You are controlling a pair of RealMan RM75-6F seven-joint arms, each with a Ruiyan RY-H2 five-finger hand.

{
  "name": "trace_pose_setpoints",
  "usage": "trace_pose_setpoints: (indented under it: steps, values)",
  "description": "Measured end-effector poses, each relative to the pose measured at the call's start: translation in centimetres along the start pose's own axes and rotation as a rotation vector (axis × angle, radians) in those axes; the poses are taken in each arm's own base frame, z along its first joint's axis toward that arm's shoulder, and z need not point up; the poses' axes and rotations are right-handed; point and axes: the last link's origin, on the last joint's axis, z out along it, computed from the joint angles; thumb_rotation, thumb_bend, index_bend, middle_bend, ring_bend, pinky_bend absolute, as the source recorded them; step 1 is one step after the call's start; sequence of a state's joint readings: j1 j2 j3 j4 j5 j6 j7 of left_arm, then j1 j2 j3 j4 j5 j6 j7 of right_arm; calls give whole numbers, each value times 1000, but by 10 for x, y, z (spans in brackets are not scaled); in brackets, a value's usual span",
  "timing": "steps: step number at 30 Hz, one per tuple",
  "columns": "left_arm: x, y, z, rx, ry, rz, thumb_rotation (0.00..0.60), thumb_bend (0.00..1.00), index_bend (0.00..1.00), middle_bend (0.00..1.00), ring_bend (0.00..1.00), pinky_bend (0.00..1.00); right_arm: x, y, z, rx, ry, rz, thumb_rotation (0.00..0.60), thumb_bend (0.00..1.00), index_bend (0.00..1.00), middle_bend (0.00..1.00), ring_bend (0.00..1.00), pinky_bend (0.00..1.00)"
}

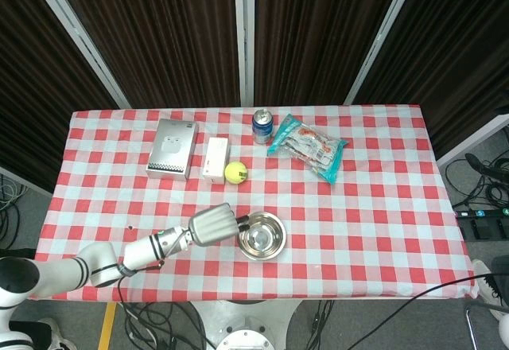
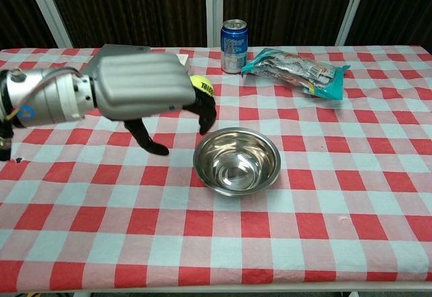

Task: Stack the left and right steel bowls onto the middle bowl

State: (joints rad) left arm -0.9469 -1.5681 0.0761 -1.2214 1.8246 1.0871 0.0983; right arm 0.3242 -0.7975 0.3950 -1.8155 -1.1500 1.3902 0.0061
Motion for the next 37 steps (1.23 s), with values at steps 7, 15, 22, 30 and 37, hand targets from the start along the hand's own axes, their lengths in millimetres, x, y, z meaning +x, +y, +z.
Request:
trace_pose_setpoints:
  steps: [7, 15, 22, 30, 37]
  values:
    - [10, -58, -62, 356, 69, -41, 600, 167, 467, 483, 799, 868, -15, 0, -7, 11, -43, -8, 600, 44, 164, 328, 797, 772]
    - [-4, -94, -157, 853, 86, -120, 600, 148, 274, 294, 310, 435, -52, -6, -31, 108, -107, -51, 600, 85, 217, 334, 523, 675]
    - [-21, -72, -235, 1129, -20, -227, 600, 131, 252, 247, 241, 308, -101, 7, -62, 160, -215, -143, 600, 92, 109, 172, 144, 280]
    - [-19, -53, -272, 1168, 26, -206, 600, 131, 252, 247, 241, 295, -122, 33, -84, 99, -297, -204, 600, 91, 47, 120, 69, 195]
    - [-17, -47, -279, 1153, 50, -207, 600, 130, 252, 247, 241, 295, -125, 37, -90, 76, -316, -218, 600, 91, 46, 116, 66, 195]
